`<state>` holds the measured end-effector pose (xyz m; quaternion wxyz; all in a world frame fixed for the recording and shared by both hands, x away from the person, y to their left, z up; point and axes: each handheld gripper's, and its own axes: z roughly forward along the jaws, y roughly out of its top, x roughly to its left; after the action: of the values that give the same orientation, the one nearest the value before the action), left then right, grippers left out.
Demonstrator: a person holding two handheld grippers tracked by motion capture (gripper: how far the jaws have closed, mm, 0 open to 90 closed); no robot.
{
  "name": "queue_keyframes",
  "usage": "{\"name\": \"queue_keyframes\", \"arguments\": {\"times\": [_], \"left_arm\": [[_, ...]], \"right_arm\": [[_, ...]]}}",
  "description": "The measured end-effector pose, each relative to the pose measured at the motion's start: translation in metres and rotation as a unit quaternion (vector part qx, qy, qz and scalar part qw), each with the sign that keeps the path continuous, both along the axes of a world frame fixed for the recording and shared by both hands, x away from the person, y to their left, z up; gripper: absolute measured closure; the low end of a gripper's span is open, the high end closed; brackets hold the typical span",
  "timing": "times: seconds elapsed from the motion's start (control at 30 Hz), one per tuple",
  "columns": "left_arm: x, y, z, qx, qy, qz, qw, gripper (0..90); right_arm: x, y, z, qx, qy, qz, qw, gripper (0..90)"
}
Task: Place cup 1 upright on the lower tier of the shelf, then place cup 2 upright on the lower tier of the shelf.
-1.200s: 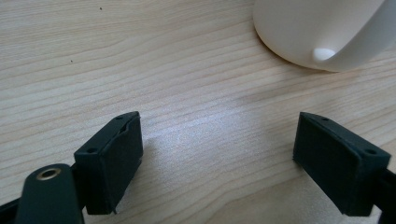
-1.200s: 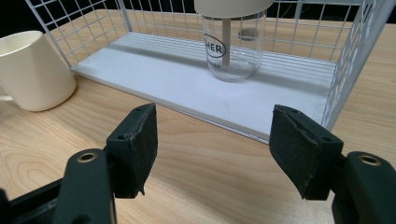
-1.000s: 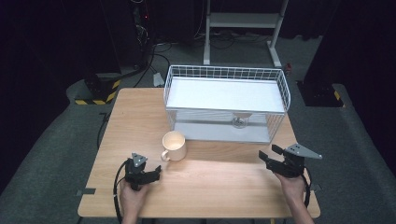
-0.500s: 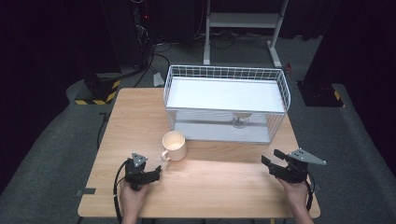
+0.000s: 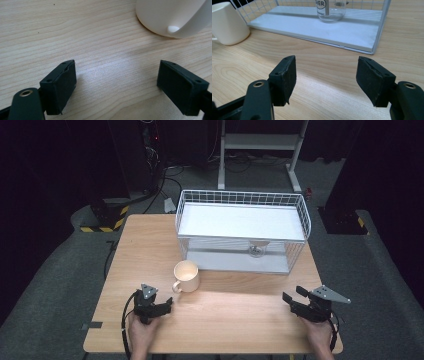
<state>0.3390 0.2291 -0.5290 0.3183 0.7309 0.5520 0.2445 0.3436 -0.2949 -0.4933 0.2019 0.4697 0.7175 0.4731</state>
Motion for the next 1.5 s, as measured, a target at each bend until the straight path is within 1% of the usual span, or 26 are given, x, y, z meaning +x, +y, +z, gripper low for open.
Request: {"name": "queue_keyframes", "arguments": {"times": [0.2, 0.23, 0.3, 0.4, 0.43, 0.47, 0.57, 0.6, 0.7, 0.77, 0.8, 0.83, 0.87, 0.9, 0.93, 1.0, 1.03, 1.1, 1.13, 1.2, 1.27, 1.3, 1.37, 1.43, 1.47, 1.5], "left_arm": [[0.0, 0.0, 0.0, 0.0, 0.0, 0.0, 1.0, 16.1], [0.0, 0.0, 0.0, 0.0, 0.0, 0.0, 1.0, 16.0], [0.0, 0.0, 0.0, 0.0, 0.0, 0.0, 1.0, 16.1], [0.0, 0.0, 0.0, -0.002, -0.001, 0.001, 1.0, 16.0], [0.0, 0.0, 0.0, -0.001, 0.0, 0.001, 1.0, 16.0], [0.0, 0.0, 0.0, 0.0, 0.0, 0.002, 1.0, 16.0], [0.0, 0.0, 0.0, 0.0, 0.0, 0.002, 1.0, 16.0], [0.0, 0.0, 0.0, -0.001, 0.0, 0.002, 1.0, 15.9], [0.0, 0.0, 0.0, -0.001, 0.001, 0.001, 1.0, 15.6], [0.0, 0.0, 0.0, -0.001, 0.001, 0.002, 1.0, 15.4], [0.0, -0.001, 0.0, -0.001, 0.001, 0.002, 1.0, 15.2], [0.0, 0.0, 0.0, -0.001, 0.002, 0.0, 1.0, 15.2], [0.0, -0.001, 0.0, -0.003, 0.0, 0.003, 1.0, 15.2], [0.0, -0.001, 0.0, -0.002, 0.001, 0.001, 1.0, 15.1], [0.0, 0.0, 0.0, -0.002, 0.001, 0.001, 1.0, 15.1], [0.0, 0.0, 0.0, -0.002, 0.001, 0.001, 1.0, 15.1], [0.0, 0.0, 0.0, -0.002, 0.001, 0.001, 1.0, 15.1], [0.0, 0.0, 0.0, -0.002, 0.001, 0.001, 1.0, 15.1], [-0.001, 0.0, 0.0, 0.001, 0.001, -0.002, 1.0, 15.2], [-0.002, 0.0, 0.001, -0.001, 0.004, -0.003, 1.0, 15.2], [-0.003, 0.0, 0.002, -0.002, 0.009, -0.013, 0.9999, 14.7], [-0.004, -0.001, 0.001, -0.008, 0.007, -0.02, 0.9997, 14.6], [-0.004, -0.002, 0.002, -0.011, 0.006, -0.022, 0.9997, 14.6], [-0.005, -0.002, 0.003, -0.02, 0.004, -0.033, 0.9992, 14.5], [-0.006, -0.003, 0.004, -0.028, 0.002, -0.034, 0.999, 14.3], [-0.008, -0.005, 0.007, -0.04, -0.003, -0.045, 0.9982, 13.7]], "right_arm": [[-0.001, -0.001, -0.008, -0.016, 0.009, -0.008, 0.9998, 32.6], [-0.001, -0.001, -0.013, -0.022, 0.014, -0.014, 0.9996, 32.6], [-0.001, -0.001, -0.014, -0.024, 0.016, -0.013, 0.9995, 32.7], [-0.002, 0.001, -0.019, -0.042, 0.018, -0.016, 0.9988, 32.8], [-0.002, 0.001, -0.02, -0.041, 0.022, -0.017, 0.9988, 32.8], [0.0, 0.001, -0.022, -0.05, 0.031, -0.016, 0.9981, 32.9], [0.001, 0.001, -0.024, -0.057, 0.038, -0.016, 0.9975, 32.8], [0.002, 0.001, -0.026, -0.068, 0.045, -0.018, 0.9965, 32.8], [0.003, 0.001, -0.027, -0.072, 0.05, -0.019, 0.996, 32.8], [0.004, 0.001, -0.027, -0.082, 0.054, -0.02, 0.995, 32.8], [0.004, 0.002, -0.027, -0.083, 0.059, -0.022, 0.9946, 32.7], [0.004, 0.002, -0.027, -0.083, 0.059, -0.022, 0.9946, 32.7], [0.005, 0.002, -0.027, -0.088, 0.061, -0.021, 0.994, 32.5], [0.007, 0.004, -0.028, -0.108, 0.065, -0.023, 0.9918, 32.3], [0.007, 0.004, -0.028, -0.108, 0.065, -0.023, 0.9918, 32.3], [0.01, 0.007, -0.029, -0.129, 0.078, -0.024, 0.9883, 30.1], [0.012, 0.009, -0.03, -0.135, 0.077, -0.022, 0.9875, 29.5], [0.014, 0.01, -0.03, -0.134, 0.08, -0.026, 0.9874, 28.0], [0.016, 0.011, -0.03, -0.134, 0.082, -0.03, 0.9871, 25.9], [0.016, 0.011, -0.03, -0.133, 0.083, -0.031, 0.9871, 25.9], [0.017, 0.011, -0.03, -0.134, 0.084, -0.032, 0.9869, 25.4], [0.018, 0.011, -0.03, -0.135, 0.084, -0.032, 0.9869, 25.2], [0.018, 0.012, -0.03, -0.134, 0.084, -0.033, 0.9869, 25.2], [0.018, 0.012, -0.03, -0.134, 0.084, -0.033, 0.9869, 25.2], [0.018, 0.012, -0.03, -0.134, 0.084, -0.033, 0.9869, 25.2], [0.018, 0.012, -0.03, -0.133, 0.084, -0.034, 0.9869, 25.2]]}}
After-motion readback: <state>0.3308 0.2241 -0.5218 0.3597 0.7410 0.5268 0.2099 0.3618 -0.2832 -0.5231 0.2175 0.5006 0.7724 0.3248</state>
